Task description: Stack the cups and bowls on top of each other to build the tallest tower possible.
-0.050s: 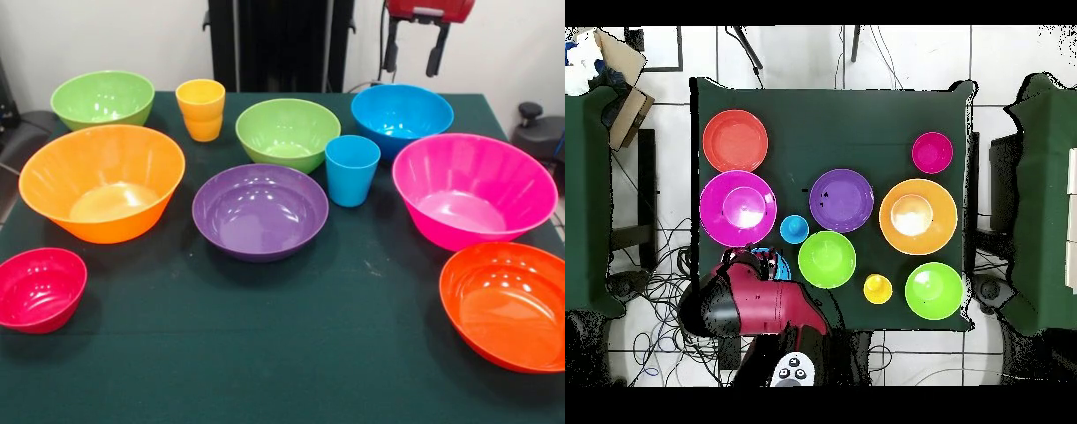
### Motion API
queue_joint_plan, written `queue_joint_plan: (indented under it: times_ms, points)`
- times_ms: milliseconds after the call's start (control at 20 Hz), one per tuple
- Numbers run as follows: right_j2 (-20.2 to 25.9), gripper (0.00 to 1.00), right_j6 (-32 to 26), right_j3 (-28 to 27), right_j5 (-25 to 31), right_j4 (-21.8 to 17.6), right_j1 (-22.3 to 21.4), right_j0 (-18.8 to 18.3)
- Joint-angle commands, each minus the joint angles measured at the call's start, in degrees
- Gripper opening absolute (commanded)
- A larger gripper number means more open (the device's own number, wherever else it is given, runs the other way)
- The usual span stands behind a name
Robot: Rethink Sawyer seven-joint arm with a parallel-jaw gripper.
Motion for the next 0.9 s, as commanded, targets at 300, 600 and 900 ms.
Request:
queue_joint_plan:
  times_ms: [300, 600, 900]
  points:
    - [4.2, 1.00, 6.0, -0.8, 4.4, -0.3, 3.5, -1.1]
    - [3.9, 1.00, 6.7, -0.2, 3.9, 0.0, 4.2, -1.3]
    - [4.8, 1.00, 5.9, -1.2, 3.4, -0.1, 5.5, -3.5]
